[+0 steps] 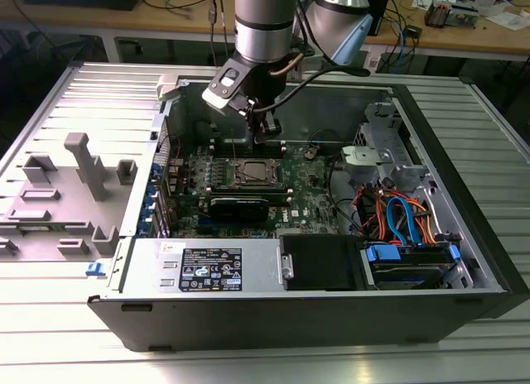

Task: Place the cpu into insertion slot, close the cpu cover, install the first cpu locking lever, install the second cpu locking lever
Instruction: 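Install the first cpu locking lever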

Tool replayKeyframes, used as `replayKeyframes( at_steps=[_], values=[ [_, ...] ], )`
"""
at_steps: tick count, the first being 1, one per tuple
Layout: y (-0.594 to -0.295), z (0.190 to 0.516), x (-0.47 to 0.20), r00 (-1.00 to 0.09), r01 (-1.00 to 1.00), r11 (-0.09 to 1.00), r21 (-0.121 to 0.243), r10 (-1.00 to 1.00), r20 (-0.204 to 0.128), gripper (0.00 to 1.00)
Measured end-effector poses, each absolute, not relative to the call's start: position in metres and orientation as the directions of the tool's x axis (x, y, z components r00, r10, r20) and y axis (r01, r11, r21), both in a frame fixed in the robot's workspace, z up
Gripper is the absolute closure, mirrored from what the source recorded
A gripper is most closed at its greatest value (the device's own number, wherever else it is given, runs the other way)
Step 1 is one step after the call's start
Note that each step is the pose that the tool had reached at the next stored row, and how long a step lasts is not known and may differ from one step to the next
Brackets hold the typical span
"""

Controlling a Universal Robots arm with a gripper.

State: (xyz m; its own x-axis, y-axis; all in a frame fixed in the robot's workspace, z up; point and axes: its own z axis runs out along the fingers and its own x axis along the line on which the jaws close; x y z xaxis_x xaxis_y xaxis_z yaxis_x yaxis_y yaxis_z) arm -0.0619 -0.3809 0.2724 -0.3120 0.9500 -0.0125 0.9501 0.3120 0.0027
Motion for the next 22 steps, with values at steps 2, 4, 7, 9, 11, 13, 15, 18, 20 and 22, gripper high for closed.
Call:
replayKeyframes(
  at_steps=[2,4,7,9,11,13,15,18,20,22],
  values=[
    [-0.3809,0.2724,-0.0618,-0.354,0.935,0.354,0.003,0.935,-0.013,0.89],
    [-0.3809,0.2724,-0.0618,-0.400,0.916,0.400,0.003,0.916,-0.013,0.89],
    [-0.3809,0.2725,-0.0619,-0.451,0.893,0.451,0.003,0.893,-0.013,0.89],
    [-0.3809,0.2725,-0.0618,-0.485,0.875,0.485,0.003,0.874,-0.013,0.89],
    [-0.3809,0.2725,-0.0619,-0.517,0.856,0.517,0.003,0.856,-0.013,0.89],
    [-0.3809,0.2725,-0.0618,-0.564,0.826,0.564,0.003,0.826,-0.013,0.89],
    [-0.3809,0.2725,-0.0618,-0.610,0.792,0.610,0.003,0.792,-0.013,0.89],
    [-0.3809,0.2725,-0.0619,-0.674,0.739,0.674,0.003,0.739,-0.013,0.89],
    [-0.3809,0.2725,-0.0619,-0.704,0.710,0.704,0.003,0.710,-0.013,0.89],
    [-0.3809,0.2725,-0.0619,-0.732,0.681,0.732,0.003,0.681,-0.013,0.89]
  ],
)
